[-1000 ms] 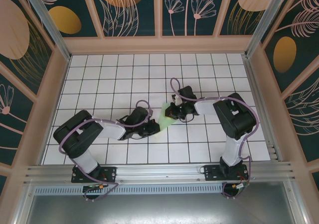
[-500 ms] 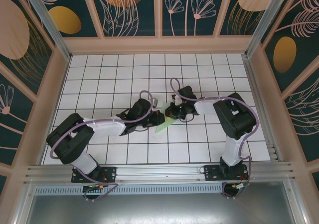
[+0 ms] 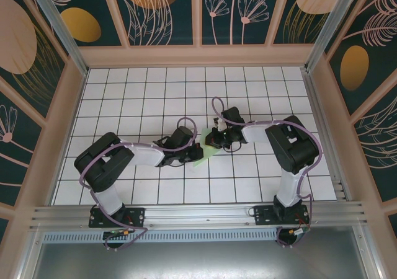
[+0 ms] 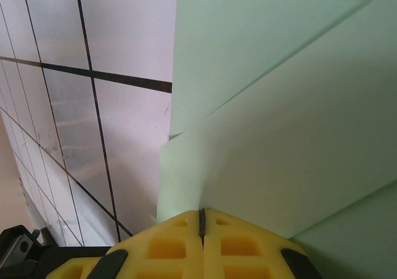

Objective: Fold a paper plane with a square sheet of paper (pick it up from the middle)

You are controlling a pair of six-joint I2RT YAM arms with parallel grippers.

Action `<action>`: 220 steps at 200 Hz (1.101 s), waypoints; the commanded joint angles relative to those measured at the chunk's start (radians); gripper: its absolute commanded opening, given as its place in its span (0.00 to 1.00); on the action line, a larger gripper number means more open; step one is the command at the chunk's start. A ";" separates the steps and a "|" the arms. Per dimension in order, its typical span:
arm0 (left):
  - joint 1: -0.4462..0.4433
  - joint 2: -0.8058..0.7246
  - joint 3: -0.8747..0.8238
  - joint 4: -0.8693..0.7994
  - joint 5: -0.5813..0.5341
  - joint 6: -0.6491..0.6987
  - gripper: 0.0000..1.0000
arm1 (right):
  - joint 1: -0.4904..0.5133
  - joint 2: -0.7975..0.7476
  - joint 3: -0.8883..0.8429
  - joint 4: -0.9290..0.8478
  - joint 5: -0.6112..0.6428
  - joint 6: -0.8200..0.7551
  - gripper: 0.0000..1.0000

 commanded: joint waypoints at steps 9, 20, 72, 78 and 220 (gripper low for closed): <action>-0.003 0.045 0.047 -0.045 -0.048 0.055 0.00 | 0.005 0.103 -0.031 -0.126 0.169 -0.033 0.00; -0.003 0.052 0.041 -0.049 -0.048 0.060 0.00 | 0.005 0.103 -0.031 -0.126 0.171 -0.033 0.00; -0.010 -0.013 -0.112 -0.043 0.028 0.035 0.00 | 0.005 0.107 -0.022 -0.140 0.181 -0.035 0.00; -0.016 -0.023 -0.129 -0.047 0.036 0.035 0.00 | 0.005 0.106 -0.021 -0.141 0.181 -0.036 0.00; -0.063 -0.324 -0.218 0.054 -0.019 0.040 0.00 | 0.005 0.106 -0.026 -0.150 0.192 -0.030 0.00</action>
